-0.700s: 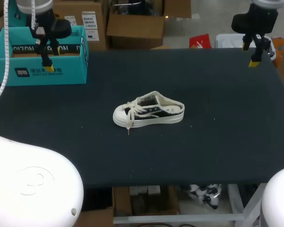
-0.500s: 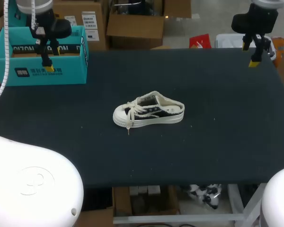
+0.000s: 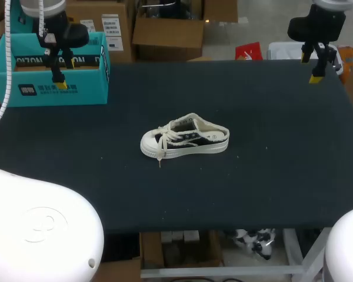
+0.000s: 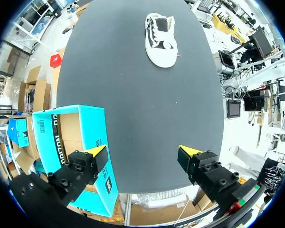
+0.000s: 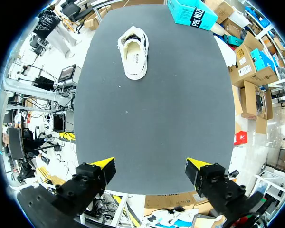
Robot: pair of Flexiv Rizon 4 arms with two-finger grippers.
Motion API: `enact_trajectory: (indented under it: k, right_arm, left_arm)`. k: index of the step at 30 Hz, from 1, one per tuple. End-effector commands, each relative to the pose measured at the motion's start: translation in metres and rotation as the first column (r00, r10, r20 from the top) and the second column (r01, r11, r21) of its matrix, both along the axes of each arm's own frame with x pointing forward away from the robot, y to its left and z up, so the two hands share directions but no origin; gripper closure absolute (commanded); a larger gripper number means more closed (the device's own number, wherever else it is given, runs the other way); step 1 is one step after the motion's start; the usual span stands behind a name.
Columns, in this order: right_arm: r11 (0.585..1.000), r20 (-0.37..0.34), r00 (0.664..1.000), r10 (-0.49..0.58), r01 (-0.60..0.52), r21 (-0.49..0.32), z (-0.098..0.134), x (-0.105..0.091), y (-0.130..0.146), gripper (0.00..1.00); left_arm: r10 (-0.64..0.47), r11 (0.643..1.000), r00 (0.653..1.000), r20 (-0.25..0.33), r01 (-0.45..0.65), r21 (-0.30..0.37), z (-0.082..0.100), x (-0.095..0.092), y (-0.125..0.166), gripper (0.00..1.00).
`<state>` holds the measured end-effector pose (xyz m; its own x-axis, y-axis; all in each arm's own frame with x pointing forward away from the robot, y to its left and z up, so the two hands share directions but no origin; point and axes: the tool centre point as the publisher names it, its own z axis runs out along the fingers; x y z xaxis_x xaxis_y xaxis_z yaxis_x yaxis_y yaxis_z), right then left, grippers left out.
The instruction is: Open the shoe tongue, take the insole out of the shoe, put the insole back into the shoe, and pack the shoe into the shoebox
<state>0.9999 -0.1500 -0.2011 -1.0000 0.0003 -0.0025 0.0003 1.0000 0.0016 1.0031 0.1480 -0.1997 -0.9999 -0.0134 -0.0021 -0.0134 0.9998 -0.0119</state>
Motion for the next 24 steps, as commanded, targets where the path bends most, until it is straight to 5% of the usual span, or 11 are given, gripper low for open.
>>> enact_trajectory:
  k: [1, 7, 13, 19, 24]
  right_arm:
    - [0.998, 0.006, 1.0, 0.014, -0.014, 0.055, -0.006, -0.004, 0.003, 0.0]
    - [0.978, 0.048, 0.999, -0.023, 0.013, 0.21, -0.026, -0.026, 0.018, 0.0]
    - [0.934, 0.072, 0.995, -0.075, 0.045, 0.354, -0.055, -0.042, 0.05, 0.0]
    - [0.894, 0.044, 0.996, -0.076, 0.048, 0.445, -0.085, -0.045, 0.086, 0.0]
    - [0.833, 0.031, 0.998, -0.056, 0.03, 0.553, -0.098, -0.044, 0.105, 0.0]
  left_arm:
    - [0.095, 0.994, 0.995, 0.008, -0.094, -0.053, 0.0, 0.0, -0.002, 0.0]
    - [0.296, 0.952, 0.954, -0.044, -0.298, -0.061, -0.012, -0.014, -0.017, 0.0]
    - [0.506, 0.857, 0.855, -0.112, -0.513, -0.043, -0.028, -0.031, -0.041, 0.0]
    - [0.53, 0.838, 0.832, -0.161, -0.543, -0.049, -0.044, -0.038, -0.054, 0.0]
    - [0.549, 0.831, 0.824, -0.139, -0.557, -0.017, -0.056, -0.044, -0.058, 0.0]
